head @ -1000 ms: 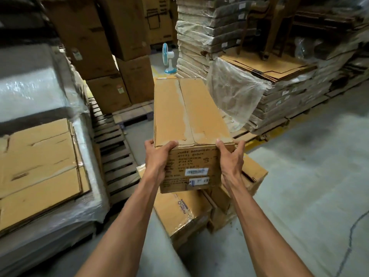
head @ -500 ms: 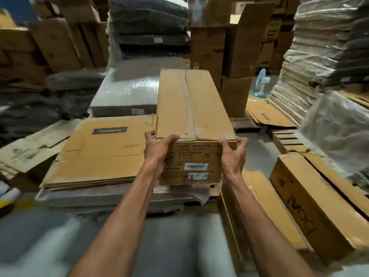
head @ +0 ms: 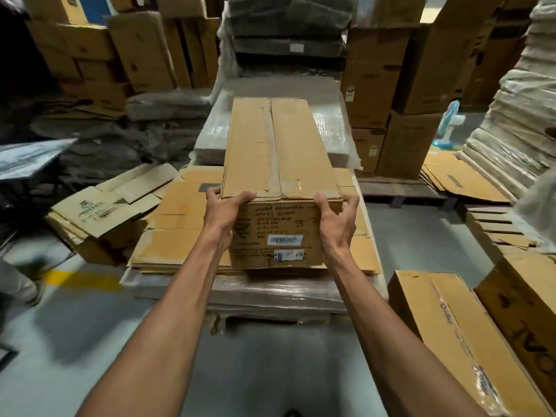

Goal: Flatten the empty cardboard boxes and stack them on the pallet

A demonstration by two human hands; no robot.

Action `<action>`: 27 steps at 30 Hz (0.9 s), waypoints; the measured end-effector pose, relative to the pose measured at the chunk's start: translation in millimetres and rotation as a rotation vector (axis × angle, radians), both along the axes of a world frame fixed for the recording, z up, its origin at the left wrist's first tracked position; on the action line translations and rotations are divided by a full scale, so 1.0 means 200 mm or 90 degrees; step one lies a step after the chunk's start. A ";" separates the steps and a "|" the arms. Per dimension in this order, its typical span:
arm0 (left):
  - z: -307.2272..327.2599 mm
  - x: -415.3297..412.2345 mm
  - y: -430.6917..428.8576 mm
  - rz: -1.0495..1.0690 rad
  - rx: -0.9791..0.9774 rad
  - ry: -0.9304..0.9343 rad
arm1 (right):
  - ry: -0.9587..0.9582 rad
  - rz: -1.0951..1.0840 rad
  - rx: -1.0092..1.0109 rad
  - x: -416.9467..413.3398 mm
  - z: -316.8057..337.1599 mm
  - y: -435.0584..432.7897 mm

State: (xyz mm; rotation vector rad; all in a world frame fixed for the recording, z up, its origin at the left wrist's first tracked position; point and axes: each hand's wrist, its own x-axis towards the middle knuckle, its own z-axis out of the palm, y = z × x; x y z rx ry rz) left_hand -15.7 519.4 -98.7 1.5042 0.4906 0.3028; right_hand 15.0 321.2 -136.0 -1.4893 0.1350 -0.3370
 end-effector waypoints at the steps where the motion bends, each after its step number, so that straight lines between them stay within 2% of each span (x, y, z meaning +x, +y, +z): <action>1: -0.02 0.05 0.04 -0.002 0.000 0.006 | 0.003 0.000 -0.002 0.04 -0.01 0.04; 10: -0.17 0.48 0.30 0.022 0.027 0.059 | 0.052 0.008 -0.008 0.44 -0.19 0.30; 13: -0.24 0.50 0.35 0.021 0.069 0.090 | 0.083 0.016 0.114 0.45 -0.33 0.33; 15: -0.30 0.48 0.34 0.024 0.202 0.098 | 0.162 -0.071 0.262 0.41 -0.50 0.36; 17: -0.37 0.45 0.31 0.066 0.443 0.041 | 0.305 -0.139 0.323 0.33 -0.68 0.41; 18: -0.39 0.45 0.29 0.056 0.566 -0.019 | 0.364 -0.103 0.366 0.30 -0.77 0.45; 20: -0.43 0.45 0.25 -0.046 0.744 -0.143 | 0.433 0.033 0.464 0.25 -0.89 0.54; 23: -0.47 0.50 0.24 -0.195 0.857 -0.218 | 0.391 0.095 0.561 0.28 -0.87 0.67; 27: -0.50 0.55 0.24 -0.288 0.936 -0.185 | 0.314 0.058 0.606 0.31 -0.76 0.78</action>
